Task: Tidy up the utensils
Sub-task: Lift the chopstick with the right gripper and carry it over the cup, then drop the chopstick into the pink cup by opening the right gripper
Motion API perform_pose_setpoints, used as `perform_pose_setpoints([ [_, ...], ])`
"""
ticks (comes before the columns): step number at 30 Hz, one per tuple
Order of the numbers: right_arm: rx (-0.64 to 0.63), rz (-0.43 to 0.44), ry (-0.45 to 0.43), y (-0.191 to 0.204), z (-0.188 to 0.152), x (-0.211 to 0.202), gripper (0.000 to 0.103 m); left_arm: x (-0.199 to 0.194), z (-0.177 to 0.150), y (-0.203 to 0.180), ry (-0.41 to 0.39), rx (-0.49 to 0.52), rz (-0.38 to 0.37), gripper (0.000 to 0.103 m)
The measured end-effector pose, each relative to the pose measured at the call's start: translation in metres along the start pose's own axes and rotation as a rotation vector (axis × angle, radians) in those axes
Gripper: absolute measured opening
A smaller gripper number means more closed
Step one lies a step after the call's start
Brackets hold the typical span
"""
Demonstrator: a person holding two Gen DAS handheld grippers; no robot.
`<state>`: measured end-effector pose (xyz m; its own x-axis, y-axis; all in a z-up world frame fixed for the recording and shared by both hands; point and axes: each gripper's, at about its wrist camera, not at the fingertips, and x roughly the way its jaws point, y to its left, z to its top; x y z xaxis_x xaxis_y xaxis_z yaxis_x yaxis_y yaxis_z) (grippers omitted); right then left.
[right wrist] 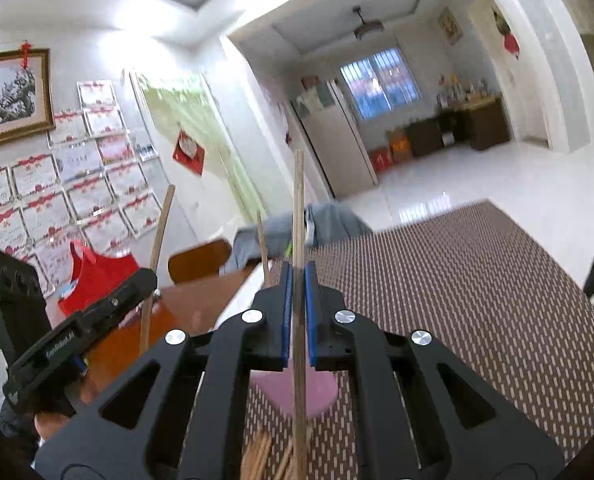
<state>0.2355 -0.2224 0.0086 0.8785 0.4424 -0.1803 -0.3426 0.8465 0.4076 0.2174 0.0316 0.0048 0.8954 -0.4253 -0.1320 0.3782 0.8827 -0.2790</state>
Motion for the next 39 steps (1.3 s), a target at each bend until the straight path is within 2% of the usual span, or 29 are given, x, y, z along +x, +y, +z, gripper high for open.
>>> perform_pose_setpoints([
  [7,-0.029,0.06,-0.073,0.003,0.021,0.056,0.006,0.029,0.016,0.01,-0.102,0.007,-0.018,0.006],
  [14,-0.004,0.123,-0.121,-0.007,0.025,0.097,0.006,0.061,0.019,0.03,-0.178,-0.026,0.008,0.006],
  [21,0.027,0.188,-0.167,-0.013,0.027,0.112,0.006,0.076,0.018,0.039,-0.217,-0.026,0.027,0.006],
  [32,0.022,0.23,-0.191,-0.011,0.023,0.13,0.006,0.082,0.028,0.04,-0.278,-0.005,0.051,0.006],
  [37,0.016,0.242,-0.191,-0.011,0.019,0.132,0.006,0.085,0.026,0.039,-0.279,0.006,0.054,0.006],
  [39,0.002,0.243,-0.186,-0.01,0.016,0.133,0.006,0.088,0.021,0.04,-0.255,0.007,0.056,0.006],
])
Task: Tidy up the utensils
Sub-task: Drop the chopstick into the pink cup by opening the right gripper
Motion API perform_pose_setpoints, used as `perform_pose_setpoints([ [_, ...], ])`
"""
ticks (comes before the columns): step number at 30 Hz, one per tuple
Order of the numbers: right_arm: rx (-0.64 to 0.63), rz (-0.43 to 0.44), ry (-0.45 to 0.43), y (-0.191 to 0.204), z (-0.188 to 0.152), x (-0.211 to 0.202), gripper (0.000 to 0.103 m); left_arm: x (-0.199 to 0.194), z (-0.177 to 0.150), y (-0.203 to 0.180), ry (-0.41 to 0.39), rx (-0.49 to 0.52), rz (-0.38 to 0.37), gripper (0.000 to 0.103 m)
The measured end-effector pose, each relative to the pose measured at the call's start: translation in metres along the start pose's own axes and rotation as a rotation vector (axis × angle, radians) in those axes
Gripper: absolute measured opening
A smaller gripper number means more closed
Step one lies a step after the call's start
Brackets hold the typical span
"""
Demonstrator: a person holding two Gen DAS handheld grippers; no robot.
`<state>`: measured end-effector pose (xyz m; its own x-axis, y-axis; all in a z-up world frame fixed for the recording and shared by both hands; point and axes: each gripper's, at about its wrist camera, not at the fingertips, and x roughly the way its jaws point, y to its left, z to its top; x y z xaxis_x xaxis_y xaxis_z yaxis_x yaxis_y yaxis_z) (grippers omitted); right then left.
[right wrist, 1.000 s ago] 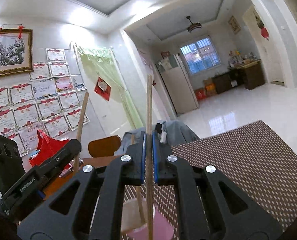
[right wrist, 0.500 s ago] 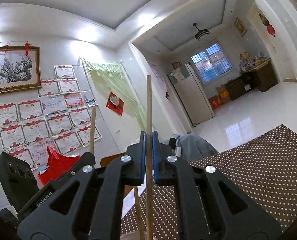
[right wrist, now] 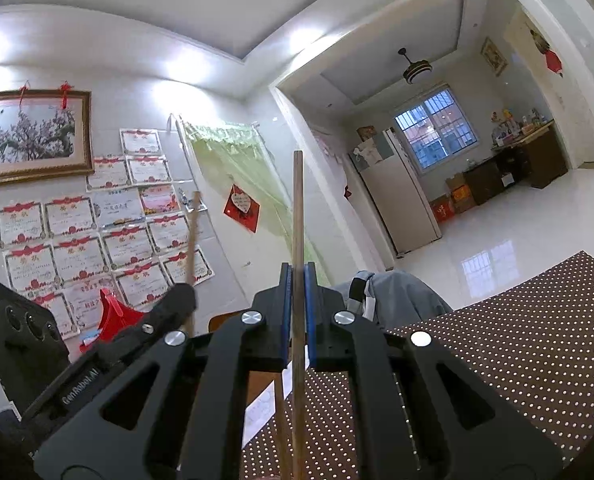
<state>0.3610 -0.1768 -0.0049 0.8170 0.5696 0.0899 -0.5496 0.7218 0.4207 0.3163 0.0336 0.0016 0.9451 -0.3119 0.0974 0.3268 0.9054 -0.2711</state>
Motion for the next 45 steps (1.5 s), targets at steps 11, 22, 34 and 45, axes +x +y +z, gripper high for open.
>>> perform_pose_setpoints([
  [11,-0.04,0.0,0.085,0.007,-0.018,-0.014,0.007,-0.011,-0.02,-0.003,0.106,0.034,0.022,0.006],
  [22,-0.094,-0.033,0.16,0.02,-0.026,-0.048,0.007,-0.032,-0.024,-0.01,0.182,0.072,0.061,0.023],
  [34,-0.092,-0.091,0.253,0.032,-0.037,-0.061,0.007,-0.057,-0.021,-0.018,0.253,0.096,0.132,0.041],
  [45,-0.104,-0.182,0.259,0.047,-0.029,-0.084,0.01,-0.083,-0.014,-0.022,0.304,0.12,0.189,0.054],
])
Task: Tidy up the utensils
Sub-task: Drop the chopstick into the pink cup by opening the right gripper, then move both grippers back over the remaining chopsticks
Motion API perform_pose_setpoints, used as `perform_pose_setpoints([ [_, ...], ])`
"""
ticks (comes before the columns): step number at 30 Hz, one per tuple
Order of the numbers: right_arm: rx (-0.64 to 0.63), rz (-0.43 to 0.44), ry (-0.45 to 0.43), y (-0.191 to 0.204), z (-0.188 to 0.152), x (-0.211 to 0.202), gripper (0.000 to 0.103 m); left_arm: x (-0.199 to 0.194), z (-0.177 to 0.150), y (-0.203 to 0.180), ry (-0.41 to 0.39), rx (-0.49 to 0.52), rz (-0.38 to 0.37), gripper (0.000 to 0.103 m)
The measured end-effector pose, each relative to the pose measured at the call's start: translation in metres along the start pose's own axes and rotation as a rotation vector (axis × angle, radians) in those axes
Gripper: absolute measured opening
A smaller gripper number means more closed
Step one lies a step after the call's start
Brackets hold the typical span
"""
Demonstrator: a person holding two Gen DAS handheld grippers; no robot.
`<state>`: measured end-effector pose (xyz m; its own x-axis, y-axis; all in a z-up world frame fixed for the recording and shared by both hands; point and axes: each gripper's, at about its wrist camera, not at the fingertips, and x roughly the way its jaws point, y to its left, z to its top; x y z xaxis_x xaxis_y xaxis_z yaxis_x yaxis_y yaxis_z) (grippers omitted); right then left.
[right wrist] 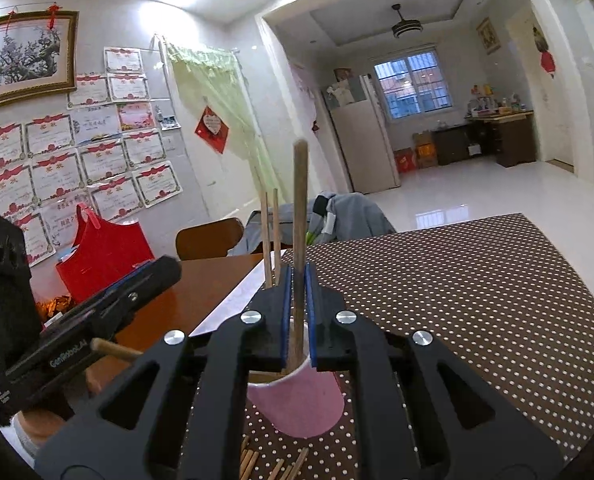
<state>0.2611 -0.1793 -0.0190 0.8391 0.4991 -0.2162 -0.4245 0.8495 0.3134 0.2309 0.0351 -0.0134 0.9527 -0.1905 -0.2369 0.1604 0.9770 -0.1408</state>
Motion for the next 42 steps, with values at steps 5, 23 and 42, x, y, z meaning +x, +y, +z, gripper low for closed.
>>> perform_pose_setpoints([
  [5,0.014,-0.042,-0.032,-0.001,0.003,-0.023,0.043,-0.02,-0.003,0.008,0.051,-0.009,0.032,0.057],
  [23,0.009,-0.151,0.302,0.014,-0.07,-0.053,0.046,-0.028,-0.114,0.01,0.668,-0.014,-0.018,0.057],
  [42,-0.024,-0.138,0.458,0.041,-0.111,-0.039,0.051,-0.033,-0.143,-0.002,0.78,0.101,0.059,0.057],
])
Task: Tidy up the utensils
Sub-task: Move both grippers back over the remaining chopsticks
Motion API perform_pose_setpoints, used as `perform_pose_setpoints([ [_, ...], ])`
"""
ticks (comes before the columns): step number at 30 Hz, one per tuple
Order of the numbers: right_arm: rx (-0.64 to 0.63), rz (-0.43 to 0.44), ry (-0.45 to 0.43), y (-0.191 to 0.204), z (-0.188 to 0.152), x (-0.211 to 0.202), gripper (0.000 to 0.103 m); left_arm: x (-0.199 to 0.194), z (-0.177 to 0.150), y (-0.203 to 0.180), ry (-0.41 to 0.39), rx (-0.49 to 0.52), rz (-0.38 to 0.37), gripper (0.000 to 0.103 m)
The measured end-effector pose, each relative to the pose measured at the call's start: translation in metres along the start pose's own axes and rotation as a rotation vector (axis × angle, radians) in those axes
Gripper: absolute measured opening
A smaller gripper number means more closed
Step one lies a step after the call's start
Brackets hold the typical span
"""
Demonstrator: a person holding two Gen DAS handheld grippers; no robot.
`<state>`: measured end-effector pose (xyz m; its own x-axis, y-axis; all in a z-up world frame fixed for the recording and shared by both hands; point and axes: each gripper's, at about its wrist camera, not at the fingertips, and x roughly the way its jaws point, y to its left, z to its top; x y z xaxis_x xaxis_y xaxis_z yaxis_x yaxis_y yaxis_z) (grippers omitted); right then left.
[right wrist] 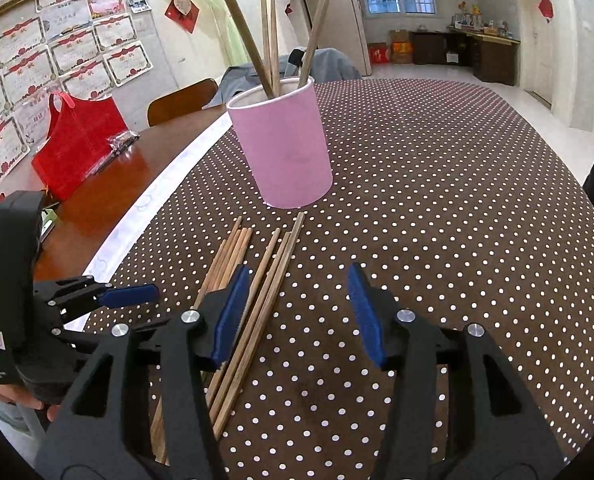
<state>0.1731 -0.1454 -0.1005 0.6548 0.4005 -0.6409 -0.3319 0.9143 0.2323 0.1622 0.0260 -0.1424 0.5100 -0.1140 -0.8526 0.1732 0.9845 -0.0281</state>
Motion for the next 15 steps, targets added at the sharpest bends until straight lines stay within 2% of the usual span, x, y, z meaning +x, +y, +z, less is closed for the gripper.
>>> perform_pose_setpoints([
  [5,-0.016,-0.016,0.005,0.004,-0.002,0.002,0.051,-0.002,-0.002,-0.003,0.016,0.06,0.05,0.057],
  [7,-0.027,-0.029,0.01,0.005,-0.003,0.003,0.051,0.0,-0.003,-0.003,0.023,0.076,0.045,0.057],
  [12,-0.045,-0.058,0.05,0.008,-0.002,0.011,0.051,0.007,0.004,0.004,0.017,0.037,0.032,0.057],
  [13,-0.052,-0.059,0.064,0.01,-0.003,0.013,0.051,0.008,0.005,0.005,0.014,0.034,0.03,0.053],
  [14,-0.061,-0.065,0.085,0.012,-0.003,0.016,0.051,0.009,0.007,0.005,0.01,0.032,0.037,0.044],
  [15,-0.067,-0.071,0.098,0.013,-0.004,0.019,0.051,0.009,0.009,0.006,0.008,0.028,0.038,0.039],
])
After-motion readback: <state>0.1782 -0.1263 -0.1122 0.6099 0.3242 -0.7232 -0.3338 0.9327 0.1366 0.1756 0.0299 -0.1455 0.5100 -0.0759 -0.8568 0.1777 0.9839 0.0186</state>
